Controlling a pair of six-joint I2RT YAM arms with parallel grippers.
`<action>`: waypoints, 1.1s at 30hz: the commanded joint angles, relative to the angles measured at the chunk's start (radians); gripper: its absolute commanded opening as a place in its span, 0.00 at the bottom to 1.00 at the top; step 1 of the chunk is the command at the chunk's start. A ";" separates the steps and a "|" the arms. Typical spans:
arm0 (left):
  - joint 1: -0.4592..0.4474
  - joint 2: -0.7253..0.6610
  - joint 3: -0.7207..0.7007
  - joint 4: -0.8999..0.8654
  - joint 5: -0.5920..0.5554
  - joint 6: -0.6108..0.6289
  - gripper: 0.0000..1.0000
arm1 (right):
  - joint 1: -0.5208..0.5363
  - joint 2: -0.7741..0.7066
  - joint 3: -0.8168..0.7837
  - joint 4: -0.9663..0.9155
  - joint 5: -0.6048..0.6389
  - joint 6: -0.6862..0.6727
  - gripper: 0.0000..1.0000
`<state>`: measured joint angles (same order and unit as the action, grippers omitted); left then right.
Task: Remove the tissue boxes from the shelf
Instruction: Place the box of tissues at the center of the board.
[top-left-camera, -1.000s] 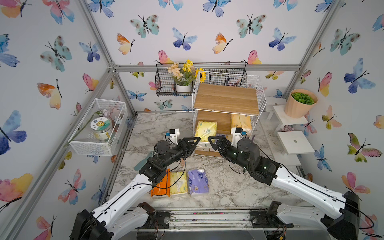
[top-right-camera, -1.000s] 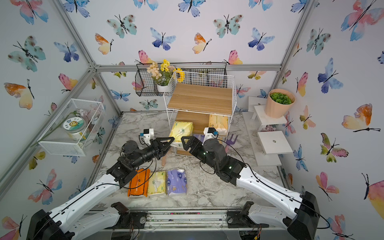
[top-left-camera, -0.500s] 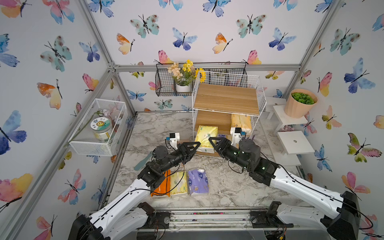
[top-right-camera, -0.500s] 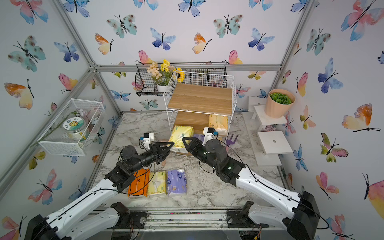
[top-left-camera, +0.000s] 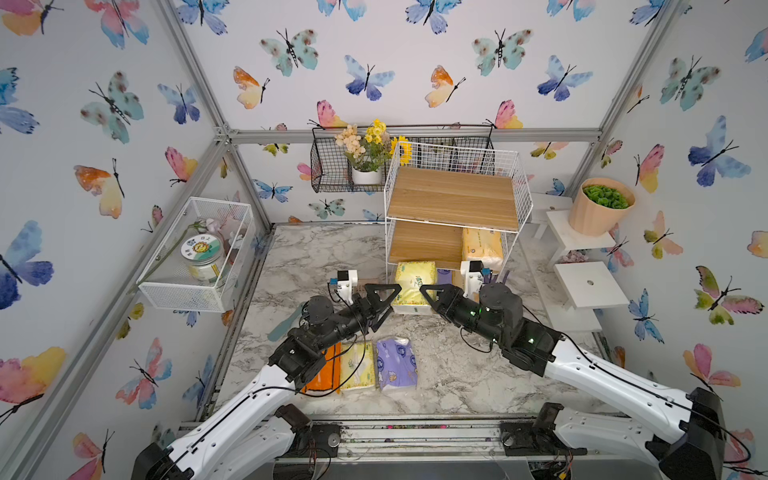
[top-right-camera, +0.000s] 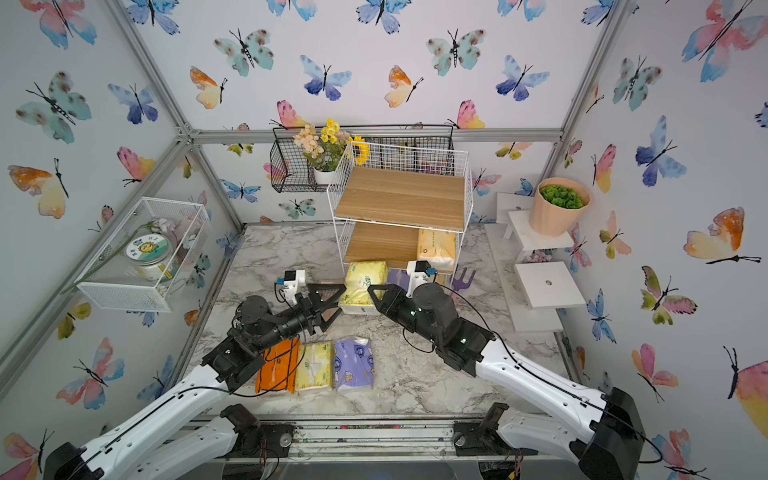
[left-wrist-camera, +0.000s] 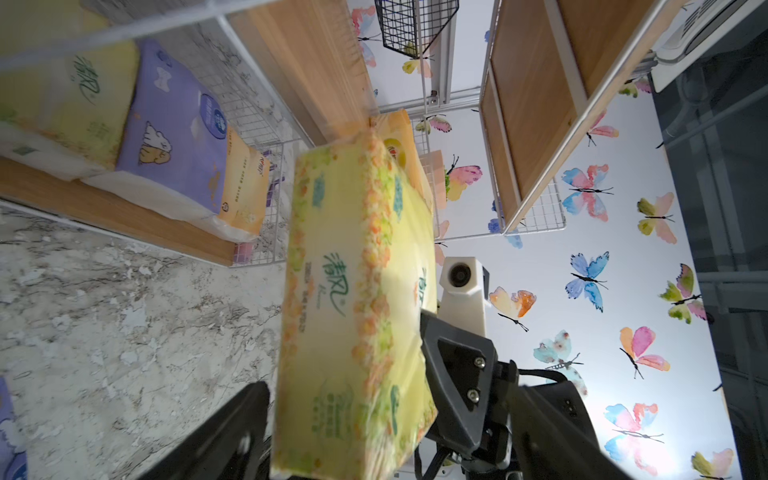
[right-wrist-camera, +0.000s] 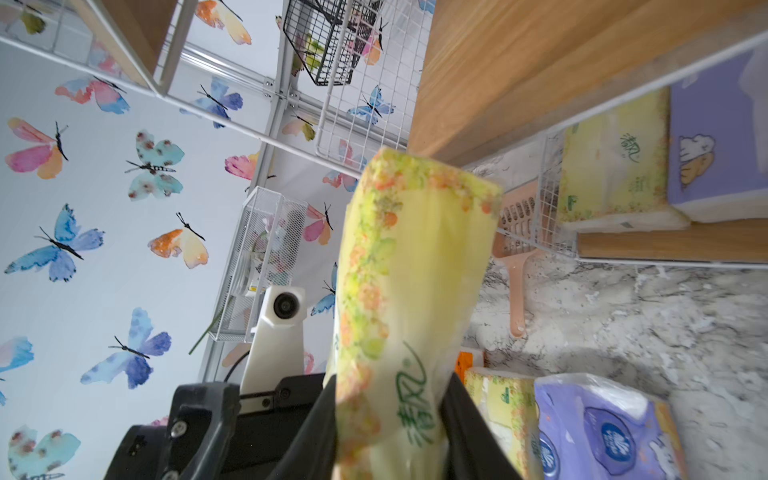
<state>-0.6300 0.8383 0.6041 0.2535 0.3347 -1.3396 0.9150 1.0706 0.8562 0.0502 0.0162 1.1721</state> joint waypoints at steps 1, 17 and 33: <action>0.008 -0.066 0.015 -0.168 -0.175 0.040 0.94 | -0.004 -0.075 -0.022 -0.101 -0.071 -0.107 0.14; 0.065 -0.109 -0.012 -0.491 -0.335 0.020 0.93 | -0.004 -0.234 -0.320 -0.351 -0.133 -0.179 0.15; 0.081 -0.098 -0.027 -0.493 -0.324 0.030 0.93 | -0.004 -0.166 -0.616 -0.011 -0.127 -0.155 0.11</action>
<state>-0.5571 0.7353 0.5827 -0.2436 0.0212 -1.3273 0.9150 0.8726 0.2745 -0.0414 -0.0860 1.0267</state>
